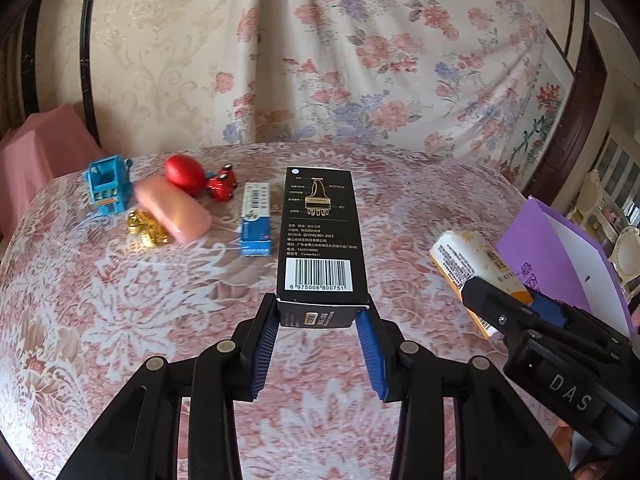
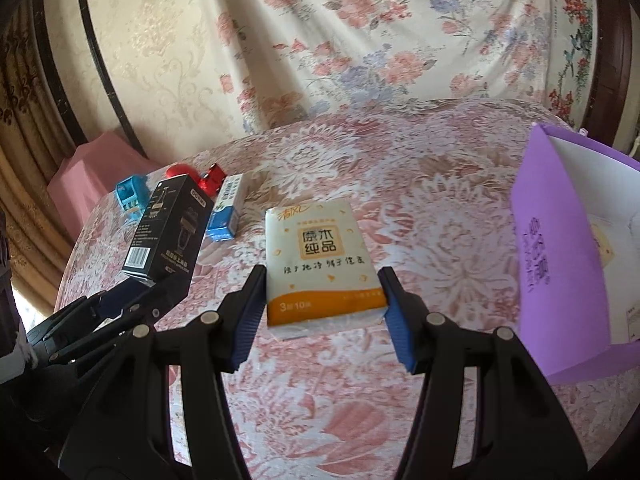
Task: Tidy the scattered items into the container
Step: 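Carry the black box and tissue pack over the purple box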
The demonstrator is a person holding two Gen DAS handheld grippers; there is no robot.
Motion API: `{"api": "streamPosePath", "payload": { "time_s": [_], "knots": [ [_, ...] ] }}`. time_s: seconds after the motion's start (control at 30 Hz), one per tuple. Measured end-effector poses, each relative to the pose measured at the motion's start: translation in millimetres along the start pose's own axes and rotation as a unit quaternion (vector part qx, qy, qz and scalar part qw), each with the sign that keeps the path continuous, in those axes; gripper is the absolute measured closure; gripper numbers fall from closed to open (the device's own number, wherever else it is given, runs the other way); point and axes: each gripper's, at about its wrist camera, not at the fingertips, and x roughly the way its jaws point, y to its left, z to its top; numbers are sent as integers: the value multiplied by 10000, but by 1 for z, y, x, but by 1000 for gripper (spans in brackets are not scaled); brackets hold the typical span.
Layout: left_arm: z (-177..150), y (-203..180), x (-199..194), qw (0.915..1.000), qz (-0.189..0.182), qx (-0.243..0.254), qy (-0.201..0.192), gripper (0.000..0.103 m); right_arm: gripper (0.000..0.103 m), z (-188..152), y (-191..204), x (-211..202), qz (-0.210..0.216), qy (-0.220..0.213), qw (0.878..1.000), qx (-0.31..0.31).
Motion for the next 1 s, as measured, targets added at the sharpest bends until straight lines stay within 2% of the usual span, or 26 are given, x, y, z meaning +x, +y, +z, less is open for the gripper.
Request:
{"api": "streamPosePath", "payload": {
  "time_s": [0.53,1.0],
  "knots": [
    [18,-59,-3,9986,-313,420,-106,63,44,10,-45,-31,-326,-297,9987,255],
    [33,-160,-1,9903,-836,1094,-189,63,44,19,-128,-72,-907,-605,9913,732]
  ]
}}
